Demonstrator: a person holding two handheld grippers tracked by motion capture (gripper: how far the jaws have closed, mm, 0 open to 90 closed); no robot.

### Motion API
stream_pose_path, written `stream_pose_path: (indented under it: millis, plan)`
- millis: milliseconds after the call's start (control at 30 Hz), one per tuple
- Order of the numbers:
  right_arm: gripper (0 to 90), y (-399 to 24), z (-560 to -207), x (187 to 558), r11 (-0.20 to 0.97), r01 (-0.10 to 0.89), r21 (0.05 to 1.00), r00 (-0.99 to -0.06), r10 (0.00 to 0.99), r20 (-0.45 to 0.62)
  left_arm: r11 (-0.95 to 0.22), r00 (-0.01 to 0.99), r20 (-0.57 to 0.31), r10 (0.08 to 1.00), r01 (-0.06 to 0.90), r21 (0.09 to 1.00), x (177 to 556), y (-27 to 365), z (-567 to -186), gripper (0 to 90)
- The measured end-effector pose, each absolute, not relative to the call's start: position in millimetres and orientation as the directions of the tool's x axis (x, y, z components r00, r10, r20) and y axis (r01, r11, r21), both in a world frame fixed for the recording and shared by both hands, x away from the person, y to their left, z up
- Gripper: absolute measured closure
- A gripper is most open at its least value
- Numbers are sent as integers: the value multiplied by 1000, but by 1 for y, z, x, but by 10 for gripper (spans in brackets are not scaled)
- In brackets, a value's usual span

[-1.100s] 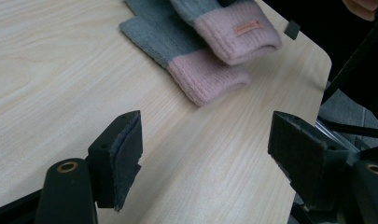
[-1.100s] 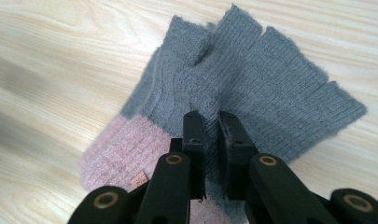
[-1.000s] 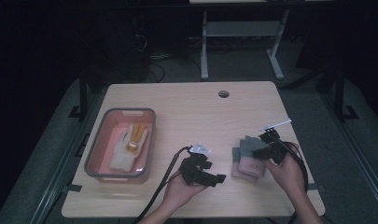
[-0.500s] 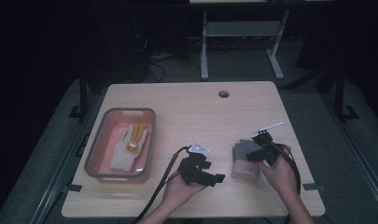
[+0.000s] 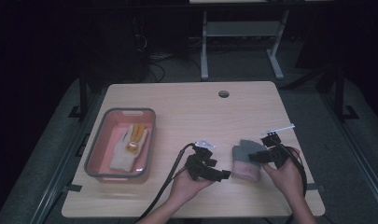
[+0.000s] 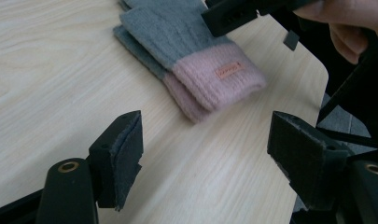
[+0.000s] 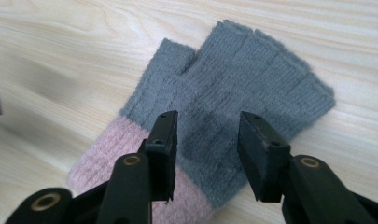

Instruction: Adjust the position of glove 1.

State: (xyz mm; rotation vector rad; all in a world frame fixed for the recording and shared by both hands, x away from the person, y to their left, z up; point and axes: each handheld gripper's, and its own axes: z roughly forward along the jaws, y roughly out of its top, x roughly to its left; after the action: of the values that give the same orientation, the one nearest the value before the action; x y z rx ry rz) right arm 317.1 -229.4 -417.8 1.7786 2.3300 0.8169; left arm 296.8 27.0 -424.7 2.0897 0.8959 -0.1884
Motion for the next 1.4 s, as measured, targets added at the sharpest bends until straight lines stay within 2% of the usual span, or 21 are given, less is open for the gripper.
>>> stream_pose_path:
  millis: [533,733,1133,1400]
  plan:
    - [509,-245,-423,309,85,856,510,-273,912,307,-390,700,-457,549,698,601,317,-1,-430,271]
    - [470,-252,-430,307,50,858,512,-257,904,341,-387,685,-468,558,714,583,323,-12,-436,311]
    - [454,-259,-438,302,3,872,489,-225,890,396,-386,644,-512,568,758,526,329,-28,-454,337]
    - [452,-261,-447,301,-42,876,481,-197,879,435,-384,635,-509,581,765,517,330,-32,-460,419]
